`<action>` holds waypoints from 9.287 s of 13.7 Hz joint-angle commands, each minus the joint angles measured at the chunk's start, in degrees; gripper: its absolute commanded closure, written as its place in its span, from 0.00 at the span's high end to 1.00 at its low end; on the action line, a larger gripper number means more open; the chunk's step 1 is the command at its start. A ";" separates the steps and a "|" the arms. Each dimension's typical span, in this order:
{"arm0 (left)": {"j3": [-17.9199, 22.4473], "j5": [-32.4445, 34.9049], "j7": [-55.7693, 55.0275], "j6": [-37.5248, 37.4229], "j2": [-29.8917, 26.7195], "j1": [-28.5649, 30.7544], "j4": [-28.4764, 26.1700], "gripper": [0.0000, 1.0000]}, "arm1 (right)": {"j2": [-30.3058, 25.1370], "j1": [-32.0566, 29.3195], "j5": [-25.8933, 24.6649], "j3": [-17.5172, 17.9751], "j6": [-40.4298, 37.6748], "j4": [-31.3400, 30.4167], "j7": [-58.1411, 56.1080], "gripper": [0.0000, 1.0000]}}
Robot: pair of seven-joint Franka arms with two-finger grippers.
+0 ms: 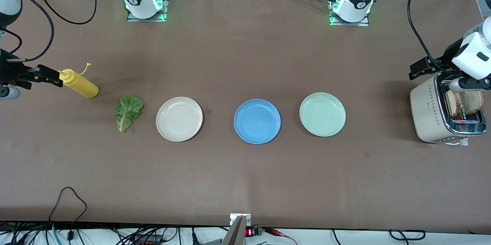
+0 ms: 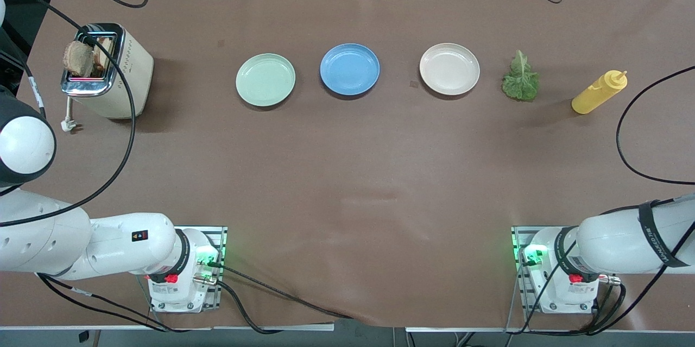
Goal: Make sandwich in blue plate with both arms
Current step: 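Move the left gripper over the toaster slots toward the bread slices, then grasp a bread slice in the toaster with the left gripper, then lift the bread slice out of the toaster toward the blue plate, then lower the bread onto the blue plate while the right gripper grasps lettuce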
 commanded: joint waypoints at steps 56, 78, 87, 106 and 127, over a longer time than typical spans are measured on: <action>0.79 7.28 21.93 4.77 24.30 19.57 7.30 0.91 | 2.04 -0.67 0.82 0.46 2.32 -0.01 -0.49 1.00; 0.62 7.18 20.78 -4.43 23.86 20.01 8.86 0.03 | 5.65 -0.94 0.64 0.37 0.92 -0.19 0.38 1.00; -2.62 6.92 20.09 -24.04 23.60 17.99 23.99 0.08 | 5.65 -0.94 0.82 0.37 -1.46 -0.19 0.48 1.00; -17.66 -11.45 -5.76 -1.24 22.71 -0.53 11.53 0.03 | 6.00 -1.64 0.90 0.37 -1.55 -0.01 0.56 1.00; -17.58 -20.94 -16.22 35.53 42.58 -21.03 10.99 0.01 | 18.48 5.56 0.90 0.81 25.49 -11.33 6.54 1.00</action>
